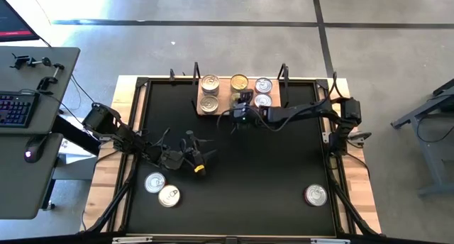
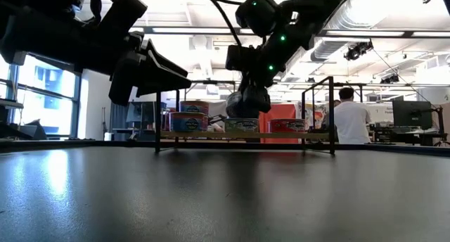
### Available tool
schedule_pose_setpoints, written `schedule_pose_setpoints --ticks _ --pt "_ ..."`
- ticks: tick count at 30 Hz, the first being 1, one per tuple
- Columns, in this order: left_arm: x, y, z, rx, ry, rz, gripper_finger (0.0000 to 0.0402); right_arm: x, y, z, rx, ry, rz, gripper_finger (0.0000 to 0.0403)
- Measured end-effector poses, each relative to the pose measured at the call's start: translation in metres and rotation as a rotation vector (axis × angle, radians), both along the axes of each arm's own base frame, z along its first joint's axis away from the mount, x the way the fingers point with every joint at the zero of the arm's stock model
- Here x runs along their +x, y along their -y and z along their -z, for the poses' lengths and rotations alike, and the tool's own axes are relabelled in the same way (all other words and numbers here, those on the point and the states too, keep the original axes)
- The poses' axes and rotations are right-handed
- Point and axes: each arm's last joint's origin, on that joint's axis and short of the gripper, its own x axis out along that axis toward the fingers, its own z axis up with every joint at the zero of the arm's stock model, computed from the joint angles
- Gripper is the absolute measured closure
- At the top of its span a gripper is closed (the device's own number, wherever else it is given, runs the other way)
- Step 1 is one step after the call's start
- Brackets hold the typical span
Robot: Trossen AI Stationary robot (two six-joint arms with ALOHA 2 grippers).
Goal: Stack canned seafood by type on shelf
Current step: Stack the green canned tuna on the bottom green canned tuna, then stack the right red canned tuna on the top red canned tuna
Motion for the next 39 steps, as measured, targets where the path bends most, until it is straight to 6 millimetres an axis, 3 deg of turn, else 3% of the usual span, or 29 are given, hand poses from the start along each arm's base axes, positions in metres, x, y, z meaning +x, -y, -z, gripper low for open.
schedule_pose_setpoints --ticks 8,17,23,28,33,36,39 --pt "0.000 0.000 0.000 -0.001 0.000 0.000 0.0211 0.001 -0.001 0.001 0.078 0.025 -0.043 0.0216" --pt "0.000 0.000 0.000 -0.002 0.000 0.000 0.0211 0.000 -0.002 0.000 0.049 0.026 -0.016 0.0214" --pt "0.000 0.000 0.000 -0.003 0.001 0.000 0.0211 0.005 -0.017 -0.017 -0.052 0.060 0.049 0.0213" --pt "0.000 0.001 0.000 -0.018 0.008 0.001 0.0211 0.003 -0.045 -0.044 0.008 0.180 0.010 0.0213" --pt "-0.002 0.004 0.001 -0.046 0.020 0.009 0.0211 -0.018 -0.088 -0.062 0.135 0.212 -0.026 0.0213" --pt "-0.002 0.005 0.001 -0.048 0.020 0.012 0.0211 -0.042 -0.118 -0.068 0.325 0.188 -0.044 0.0213" --pt "-0.002 0.005 0.001 -0.068 0.030 0.011 0.0211 -0.070 -0.144 -0.070 0.640 0.106 -0.015 0.0213"
